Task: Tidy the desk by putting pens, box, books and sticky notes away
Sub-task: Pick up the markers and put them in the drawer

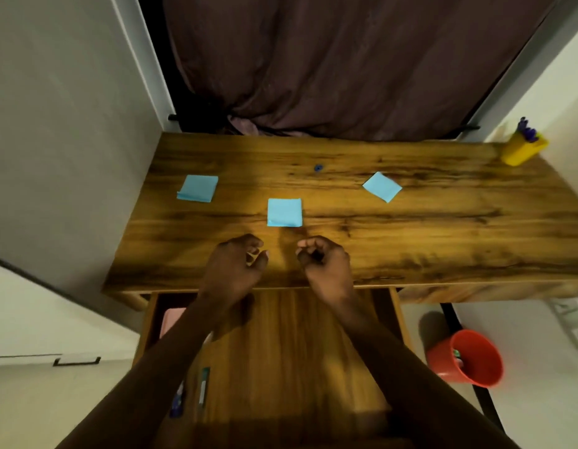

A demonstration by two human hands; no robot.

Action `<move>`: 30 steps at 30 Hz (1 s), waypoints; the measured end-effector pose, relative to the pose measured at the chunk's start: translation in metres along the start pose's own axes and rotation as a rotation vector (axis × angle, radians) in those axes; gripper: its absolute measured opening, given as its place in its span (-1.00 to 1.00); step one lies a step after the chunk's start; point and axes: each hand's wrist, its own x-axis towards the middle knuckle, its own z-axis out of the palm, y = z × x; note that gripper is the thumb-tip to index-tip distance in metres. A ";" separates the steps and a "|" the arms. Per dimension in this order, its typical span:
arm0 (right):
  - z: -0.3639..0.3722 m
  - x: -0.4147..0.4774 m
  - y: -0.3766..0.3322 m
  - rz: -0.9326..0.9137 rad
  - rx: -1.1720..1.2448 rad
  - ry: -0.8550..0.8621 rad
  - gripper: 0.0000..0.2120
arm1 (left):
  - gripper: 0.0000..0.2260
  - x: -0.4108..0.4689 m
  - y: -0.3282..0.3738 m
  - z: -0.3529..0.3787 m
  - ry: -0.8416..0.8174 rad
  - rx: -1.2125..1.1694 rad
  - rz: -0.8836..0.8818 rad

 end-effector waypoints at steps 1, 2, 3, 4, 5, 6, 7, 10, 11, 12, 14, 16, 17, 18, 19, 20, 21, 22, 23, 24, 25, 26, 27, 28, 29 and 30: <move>-0.010 0.011 0.000 0.000 -0.008 0.015 -0.89 | -0.78 0.013 0.005 0.007 0.001 0.009 -0.003; -0.018 0.020 0.000 0.001 -0.020 0.022 -0.88 | -0.78 0.025 0.009 0.014 0.008 0.011 -0.010; -0.027 0.030 0.002 -0.001 -0.023 0.026 -0.88 | -0.79 0.037 0.012 0.023 0.017 -0.007 -0.020; -0.034 0.040 0.004 -0.007 -0.026 0.033 -0.87 | -0.79 0.048 0.017 0.032 0.018 -0.036 -0.035; -0.040 0.048 0.008 -0.007 -0.023 0.043 -0.86 | -0.78 0.059 0.020 0.038 0.014 -0.059 -0.042; -0.045 0.058 0.012 0.005 -0.014 0.052 -0.86 | -0.77 0.072 0.023 0.048 0.007 -0.066 -0.040; -0.050 0.066 0.015 0.018 0.003 0.059 -0.85 | -0.76 0.085 0.026 0.056 0.005 -0.066 -0.024; -0.062 0.090 0.025 0.058 0.038 0.067 -0.86 | -0.73 0.129 0.030 0.083 -0.020 -0.093 -0.007; -0.066 0.099 0.030 0.076 0.047 0.067 -0.86 | -0.73 0.146 0.031 0.094 -0.034 -0.097 -0.011; -0.068 0.107 0.034 0.094 0.053 0.064 -0.85 | -0.73 0.161 0.033 0.104 -0.042 -0.089 -0.013; -0.073 0.125 0.048 0.120 0.060 0.052 -0.84 | -0.74 0.192 0.037 0.126 -0.049 -0.060 -0.013; -0.077 0.140 0.059 0.130 0.079 0.032 -0.83 | -0.73 0.216 0.040 0.147 -0.033 -0.023 0.009; -0.079 0.148 0.064 0.132 0.091 0.023 -0.84 | -0.71 0.227 0.043 0.156 -0.023 -0.004 0.019; -0.082 0.155 0.068 0.133 0.095 0.013 -0.84 | -0.67 0.237 0.045 0.165 -0.022 0.018 0.020; -0.084 0.162 0.072 0.124 0.093 0.007 -0.84 | -0.63 0.248 0.044 0.174 -0.028 0.047 0.027; -0.086 0.168 0.074 0.104 0.087 0.007 -0.84 | -0.60 0.257 0.045 0.180 -0.042 0.078 0.040; -0.088 0.173 0.079 0.087 0.082 0.006 -0.85 | -0.57 0.268 0.045 0.187 -0.061 0.115 0.061; -0.089 0.177 0.081 0.076 0.084 0.007 -0.86 | -0.55 0.279 0.045 0.194 -0.081 0.162 0.085; -0.090 0.181 0.084 0.069 0.091 0.005 -0.86 | -0.52 0.290 0.043 0.200 -0.105 0.203 0.103; -0.092 0.185 0.086 0.053 0.090 0.003 -0.87 | -0.50 0.300 0.044 0.205 -0.133 0.236 0.106; -0.093 0.187 0.088 0.029 0.080 0.002 -0.87 | -0.49 0.307 0.044 0.210 -0.157 0.274 0.105; -0.095 0.189 0.088 0.003 0.063 -0.001 -0.88 | -0.49 0.315 0.043 0.215 -0.183 0.325 0.106; -0.097 0.189 0.089 -0.017 0.056 -0.004 -0.88 | -0.49 0.320 0.044 0.219 -0.204 0.380 0.114; -0.099 0.190 0.090 -0.022 0.060 -0.010 -0.89 | -0.50 0.325 0.046 0.223 -0.230 0.424 0.115; -0.102 0.190 0.092 -0.024 0.068 -0.018 -0.89 | -0.53 0.330 0.047 0.226 -0.252 0.450 0.108; -0.103 0.190 0.094 -0.026 0.071 -0.022 -0.89 | -0.57 0.332 0.052 0.226 -0.262 0.464 0.089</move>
